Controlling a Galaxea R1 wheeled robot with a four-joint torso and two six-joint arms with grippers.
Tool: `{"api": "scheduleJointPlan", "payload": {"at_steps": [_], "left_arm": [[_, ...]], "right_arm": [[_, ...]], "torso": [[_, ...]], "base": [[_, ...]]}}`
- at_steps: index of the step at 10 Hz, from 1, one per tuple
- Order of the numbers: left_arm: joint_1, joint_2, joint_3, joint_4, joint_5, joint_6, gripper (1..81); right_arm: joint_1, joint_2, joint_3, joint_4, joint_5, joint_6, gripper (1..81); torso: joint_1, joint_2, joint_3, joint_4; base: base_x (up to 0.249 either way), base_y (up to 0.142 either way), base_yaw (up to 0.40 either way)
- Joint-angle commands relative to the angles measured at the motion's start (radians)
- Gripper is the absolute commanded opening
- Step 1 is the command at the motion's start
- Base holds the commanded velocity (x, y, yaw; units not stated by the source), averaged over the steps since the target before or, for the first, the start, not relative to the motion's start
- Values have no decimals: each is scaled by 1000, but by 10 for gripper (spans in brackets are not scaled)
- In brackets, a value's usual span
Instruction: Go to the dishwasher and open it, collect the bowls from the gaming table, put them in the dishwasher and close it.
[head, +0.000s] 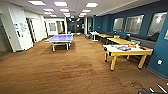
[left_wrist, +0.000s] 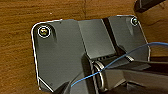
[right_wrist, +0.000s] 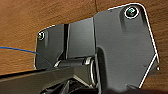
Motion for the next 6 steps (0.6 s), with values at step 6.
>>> {"api": "scheduleJointPlan", "payload": {"at_steps": [6], "left_arm": [[-48, -7, 2, -4, 52, 4, 811]], "right_arm": [[51, 0, 3, 11, -39, 2, 811]], "torso": [[0, 0, 0, 0]], "base": [[191, 0, 0]]}}
